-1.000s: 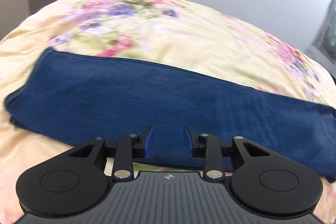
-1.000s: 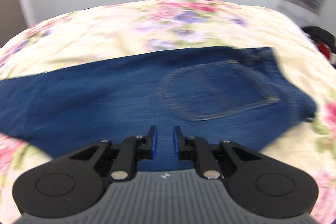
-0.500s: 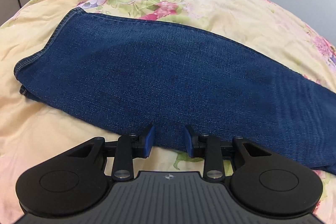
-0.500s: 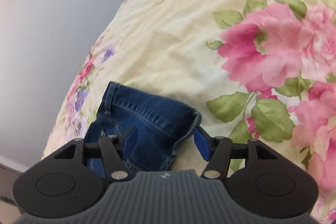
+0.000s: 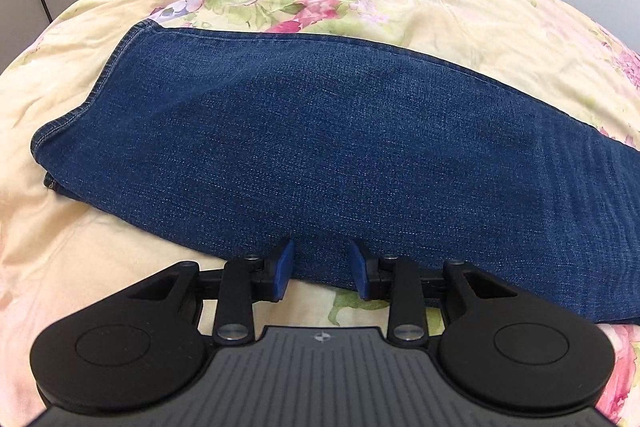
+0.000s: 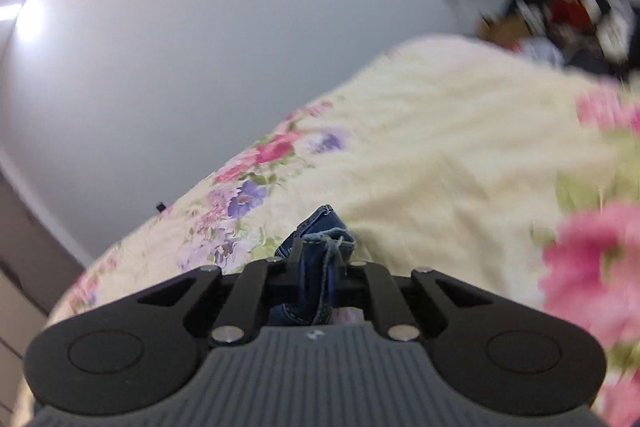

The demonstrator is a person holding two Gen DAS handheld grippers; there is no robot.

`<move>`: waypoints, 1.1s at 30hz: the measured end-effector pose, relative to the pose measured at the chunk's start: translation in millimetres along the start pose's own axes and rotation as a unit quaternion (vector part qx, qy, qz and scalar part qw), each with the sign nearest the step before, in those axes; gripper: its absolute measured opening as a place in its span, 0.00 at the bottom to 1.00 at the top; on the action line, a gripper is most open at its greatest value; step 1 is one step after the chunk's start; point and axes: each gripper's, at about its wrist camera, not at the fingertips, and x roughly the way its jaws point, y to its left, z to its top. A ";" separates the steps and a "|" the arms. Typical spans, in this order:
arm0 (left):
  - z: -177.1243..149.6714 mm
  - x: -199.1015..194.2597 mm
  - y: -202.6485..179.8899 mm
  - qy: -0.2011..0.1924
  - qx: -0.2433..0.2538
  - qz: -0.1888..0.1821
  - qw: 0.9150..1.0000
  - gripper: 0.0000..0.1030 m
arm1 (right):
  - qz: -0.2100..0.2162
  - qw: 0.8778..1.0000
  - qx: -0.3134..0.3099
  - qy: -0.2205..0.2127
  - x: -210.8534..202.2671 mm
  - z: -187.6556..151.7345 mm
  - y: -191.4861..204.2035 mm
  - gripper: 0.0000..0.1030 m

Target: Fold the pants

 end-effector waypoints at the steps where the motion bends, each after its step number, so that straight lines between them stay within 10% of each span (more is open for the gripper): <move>1: 0.0 0.5 0.4 0.000 -0.001 -0.002 1.000 0.37 | -0.030 0.999 -0.015 0.020 8.0 -2.7 -6.1 0.01; 5: 0.9 1.9 -1.1 0.001 0.004 0.001 1.000 0.37 | -0.117 0.986 -0.039 0.114 57.9 -43.7 -39.5 0.00; 13: -1.7 1.2 0.3 -0.004 0.003 -0.002 1.000 0.37 | -0.166 0.980 -0.040 0.102 44.8 -33.3 -29.0 0.30; 20: -1.0 -2.1 0.5 -0.006 0.007 -0.003 1.000 0.37 | -0.061 0.972 -0.214 0.078 -0.4 -65.1 59.7 0.26; 30: 10.5 -29.8 9.5 -0.041 -0.004 -0.026 0.999 0.46 | -0.121 0.925 -0.303 0.193 75.6 -103.1 83.0 0.22; 33: 16.4 -35.3 26.5 -0.050 -0.045 -0.036 0.997 0.50 | -0.117 0.934 -0.282 0.187 59.9 -82.2 90.6 0.20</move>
